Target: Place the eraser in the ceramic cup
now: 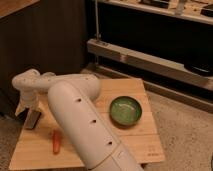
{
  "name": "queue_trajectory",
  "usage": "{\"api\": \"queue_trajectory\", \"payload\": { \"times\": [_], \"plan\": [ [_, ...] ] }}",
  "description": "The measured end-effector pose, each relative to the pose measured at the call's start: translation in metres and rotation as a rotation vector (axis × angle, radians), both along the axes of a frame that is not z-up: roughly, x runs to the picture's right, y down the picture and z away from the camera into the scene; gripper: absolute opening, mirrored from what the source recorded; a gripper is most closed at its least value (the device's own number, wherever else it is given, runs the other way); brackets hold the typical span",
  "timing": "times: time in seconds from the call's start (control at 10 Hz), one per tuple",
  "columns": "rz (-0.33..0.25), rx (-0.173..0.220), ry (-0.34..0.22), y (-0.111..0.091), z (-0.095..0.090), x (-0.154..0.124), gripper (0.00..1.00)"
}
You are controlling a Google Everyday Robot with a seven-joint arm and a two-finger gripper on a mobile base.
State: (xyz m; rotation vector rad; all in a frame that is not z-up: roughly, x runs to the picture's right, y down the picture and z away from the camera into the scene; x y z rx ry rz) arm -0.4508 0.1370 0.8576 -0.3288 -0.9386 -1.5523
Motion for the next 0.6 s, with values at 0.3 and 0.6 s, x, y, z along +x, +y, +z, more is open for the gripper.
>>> {"api": "queue_trajectory", "payload": {
  "times": [0.3, 0.6],
  "plan": [
    [0.005, -0.014, -0.003, 0.0057, 0.0035, 0.0005, 0.80],
    [-0.012, -0.027, -0.014, 0.0111, 0.0035, -0.0075, 0.80]
  ]
}}
